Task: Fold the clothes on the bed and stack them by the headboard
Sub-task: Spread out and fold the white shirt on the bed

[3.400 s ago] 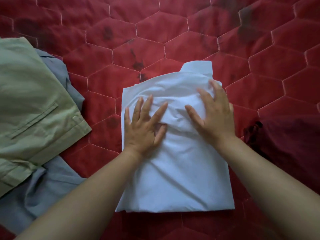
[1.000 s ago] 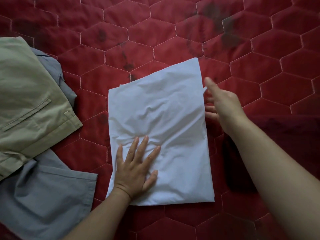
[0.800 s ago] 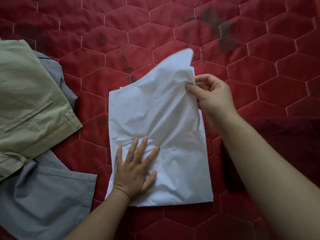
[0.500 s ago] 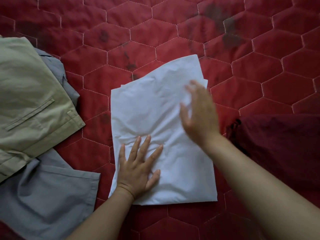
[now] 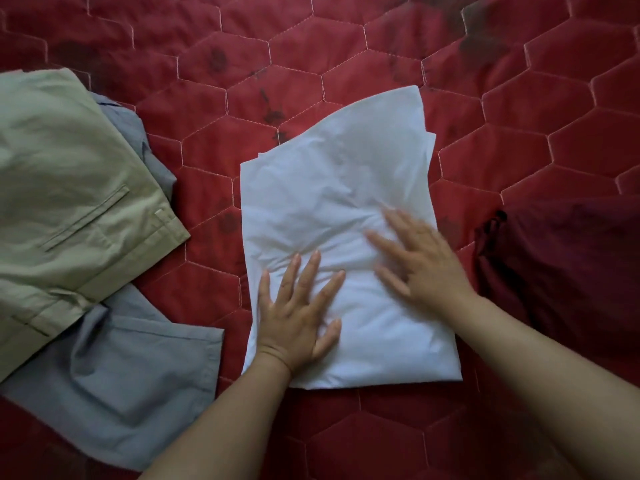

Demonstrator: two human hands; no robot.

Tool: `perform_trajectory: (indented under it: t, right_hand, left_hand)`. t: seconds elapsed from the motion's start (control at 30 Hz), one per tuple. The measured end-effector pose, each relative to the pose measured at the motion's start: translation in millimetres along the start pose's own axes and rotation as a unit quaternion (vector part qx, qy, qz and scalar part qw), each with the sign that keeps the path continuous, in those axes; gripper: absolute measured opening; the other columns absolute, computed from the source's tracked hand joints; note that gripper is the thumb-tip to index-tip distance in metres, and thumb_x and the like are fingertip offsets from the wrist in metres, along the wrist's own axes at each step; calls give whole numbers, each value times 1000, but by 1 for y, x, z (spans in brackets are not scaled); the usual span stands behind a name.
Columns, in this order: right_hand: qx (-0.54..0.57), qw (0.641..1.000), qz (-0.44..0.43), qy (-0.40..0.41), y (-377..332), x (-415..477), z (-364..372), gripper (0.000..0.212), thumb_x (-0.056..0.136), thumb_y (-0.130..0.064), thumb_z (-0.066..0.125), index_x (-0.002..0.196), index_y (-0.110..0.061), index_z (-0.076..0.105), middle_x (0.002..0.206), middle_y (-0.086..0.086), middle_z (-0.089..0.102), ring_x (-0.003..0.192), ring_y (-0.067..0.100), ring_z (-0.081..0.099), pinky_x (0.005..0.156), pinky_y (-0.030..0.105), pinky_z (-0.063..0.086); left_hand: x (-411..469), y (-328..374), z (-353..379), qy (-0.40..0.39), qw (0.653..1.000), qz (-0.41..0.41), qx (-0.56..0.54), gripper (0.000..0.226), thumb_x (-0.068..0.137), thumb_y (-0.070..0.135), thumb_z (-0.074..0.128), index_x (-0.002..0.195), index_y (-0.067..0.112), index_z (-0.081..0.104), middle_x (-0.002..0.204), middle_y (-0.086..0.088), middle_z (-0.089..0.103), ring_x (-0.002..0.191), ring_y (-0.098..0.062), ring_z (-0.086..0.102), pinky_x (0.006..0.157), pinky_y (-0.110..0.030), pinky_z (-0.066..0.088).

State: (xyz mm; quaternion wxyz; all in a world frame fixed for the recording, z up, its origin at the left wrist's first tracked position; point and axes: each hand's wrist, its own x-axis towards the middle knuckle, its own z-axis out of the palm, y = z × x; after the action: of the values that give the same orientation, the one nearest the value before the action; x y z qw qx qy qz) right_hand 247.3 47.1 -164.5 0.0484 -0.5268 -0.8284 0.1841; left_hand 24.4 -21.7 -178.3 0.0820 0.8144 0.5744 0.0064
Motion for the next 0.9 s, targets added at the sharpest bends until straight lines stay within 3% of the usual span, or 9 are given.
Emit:
perform_trajectory:
  t: [0.1, 0.2, 0.3, 0.37, 0.43, 0.57, 0.7, 0.8, 0.9]
  right_hand:
    - [32, 991, 127, 33, -16, -31, -6, 53, 88, -38, 53, 137, -19, 45, 152, 7, 29, 141, 26, 23, 112, 48, 12]
    - [32, 998, 27, 51, -45, -74, -2, 46, 85, -36, 57, 125, -13, 57, 141, 14, 45, 130, 32, 43, 106, 55, 28]
    - [98, 995, 1, -16, -60, -110, 3, 45, 74, -30, 76, 113, -12, 64, 133, 14, 50, 120, 31, 52, 92, 45, 47]
    - [90, 995, 7, -51, -61, -122, 5, 50, 67, -29, 81, 112, -11, 65, 132, 13, 51, 119, 31, 52, 92, 43, 46]
    - [90, 994, 15, -62, -60, -122, 6, 53, 64, -23, 83, 112, -10, 65, 132, 14, 51, 120, 32, 51, 92, 43, 45]
    - [98, 995, 30, 5, -67, -113, 4, 23, 74, -12, 76, 95, -8, 71, 118, 15, 61, 108, 33, 59, 81, 43, 49]
    - [104, 993, 45, 32, -77, -116, -5, 13, 88, -16, 63, 90, -6, 69, 94, 10, 67, 86, 33, 62, 70, 40, 49]
    - [88, 993, 72, -35, -90, -139, -22, 20, 94, -25, 51, 95, -11, 65, 92, 7, 66, 86, 32, 59, 67, 39, 45]
    - [108, 983, 56, -137, -104, -169, -51, 25, 96, -35, 44, 90, -16, 59, 88, 2, 64, 86, 28, 60, 63, 37, 43]
  left_hand:
    - [-1, 4, -6, -15, 1000, -3, 7, 63, 79, 52, 38, 139, 31, 42, 151, -10, 30, 138, -35, 27, 102, -64, 22]
    - [-9, 5, -17, -31, 999, 13, 17, 61, 81, 51, 40, 139, 31, 42, 150, -13, 32, 140, -30, 26, 104, -64, 18]
    - [-42, 1, -28, -13, 999, 44, -4, 48, 79, 45, 49, 125, 33, 57, 139, -8, 48, 127, -22, 36, 103, -50, 21]
    - [-71, -2, -32, -27, 998, 49, -20, 37, 78, 44, 52, 112, 33, 64, 125, -1, 55, 116, -18, 46, 96, -46, 27]
    - [-90, -9, -36, -73, 996, 46, -38, 41, 77, 45, 59, 115, 30, 63, 125, -1, 57, 115, -21, 54, 93, -48, 33]
    - [-94, -11, -43, -84, 994, 41, -54, 45, 71, 26, 76, 114, 21, 66, 125, -6, 60, 110, -24, 60, 89, -52, 40]
    - [-91, 0, -56, -50, 993, -28, -100, 23, 77, 12, 60, 99, 15, 67, 103, -2, 67, 93, -23, 65, 92, -48, 35]
    - [-107, 10, -78, -87, 988, -15, -130, 30, 79, 25, 42, 91, 12, 65, 83, -7, 69, 73, -29, 65, 73, -37, 45]
    - [-129, 22, -110, -130, 975, -23, -180, 24, 76, 26, 44, 85, 14, 62, 72, -10, 65, 69, -35, 61, 54, -35, 40]
